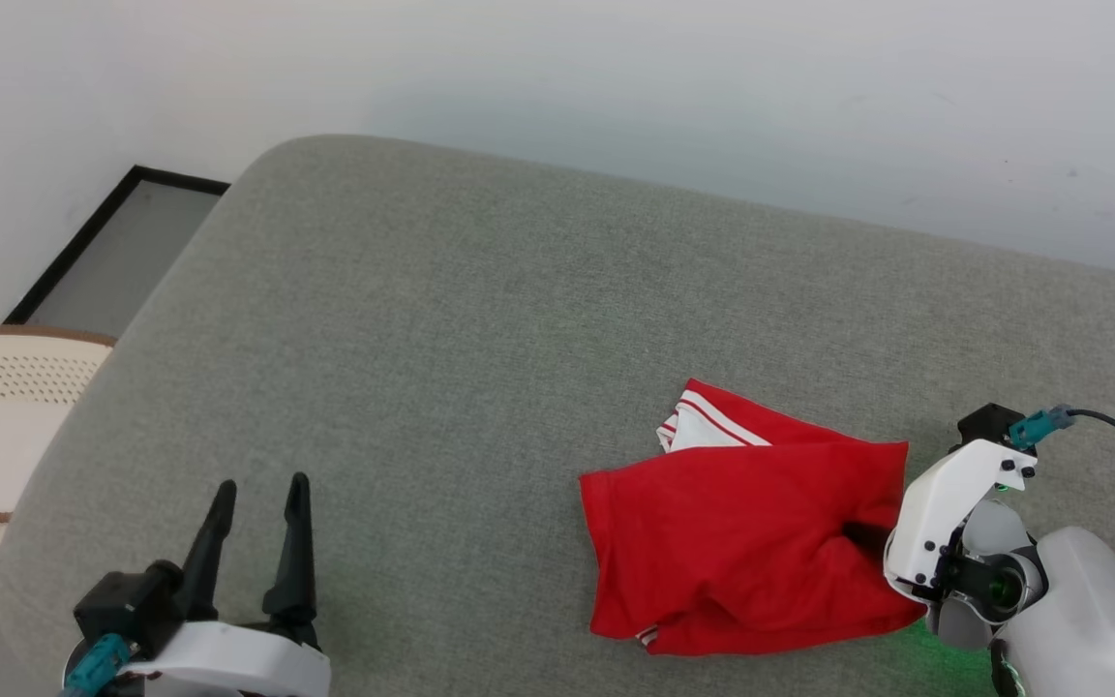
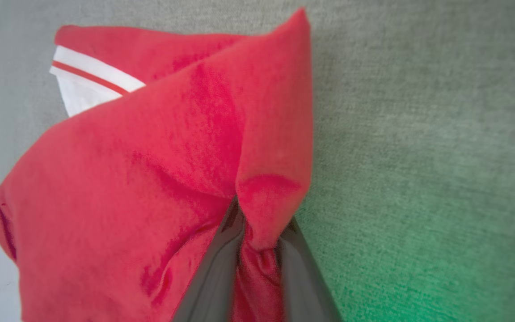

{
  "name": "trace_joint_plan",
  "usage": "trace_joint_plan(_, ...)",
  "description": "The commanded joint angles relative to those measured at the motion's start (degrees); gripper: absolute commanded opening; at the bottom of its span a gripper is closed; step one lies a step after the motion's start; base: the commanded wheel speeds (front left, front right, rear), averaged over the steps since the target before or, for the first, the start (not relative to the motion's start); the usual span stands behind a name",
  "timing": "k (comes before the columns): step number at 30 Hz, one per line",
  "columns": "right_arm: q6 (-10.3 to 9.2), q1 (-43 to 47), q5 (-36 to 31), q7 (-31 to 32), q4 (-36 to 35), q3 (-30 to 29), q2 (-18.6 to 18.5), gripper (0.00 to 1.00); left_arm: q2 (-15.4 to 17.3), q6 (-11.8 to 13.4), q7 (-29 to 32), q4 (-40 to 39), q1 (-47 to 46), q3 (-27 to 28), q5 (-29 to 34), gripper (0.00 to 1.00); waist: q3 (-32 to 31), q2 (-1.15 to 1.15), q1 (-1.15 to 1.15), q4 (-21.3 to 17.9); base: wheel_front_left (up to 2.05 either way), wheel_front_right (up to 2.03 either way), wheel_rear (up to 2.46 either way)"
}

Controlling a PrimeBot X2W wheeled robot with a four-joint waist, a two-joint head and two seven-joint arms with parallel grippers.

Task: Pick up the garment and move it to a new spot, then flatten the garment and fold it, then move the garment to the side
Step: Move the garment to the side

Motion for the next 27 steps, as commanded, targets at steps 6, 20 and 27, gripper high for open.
trace_joint_plan(6, -0.32, -0.4, -1.5, -2.1, 1.9, 0.6, -2.3, 0.00, -0.1, -0.1, 0.0, -0.5, -0.5, 0.3, 0.0, 1.00, 0.1, 0.00, 0.00, -0.7, 0.00, 0.00, 0.00)
trace_joint_plan(20, -0.12, -7.3, -2.7, -4.0, 1.6, 2.8, -10.5, 0.00, 0.4, -0.1, 0.0, -2.3, -2.8, -0.8, 2.1, 1.00, 3.8, 0.00, 0.00, -5.4, 0.00, 0.00, 0.00)
trace_joint_plan(27, -0.12, -11.4, -2.9, -5.2, 0.3, 5.2, -16.3, 0.00, 1.5, -0.1, 0.0, -3.8, -5.2, -1.7, 2.2, 1.00, 6.9, 0.00, 0.00, -8.8, 0.00, 0.00, 0.00)
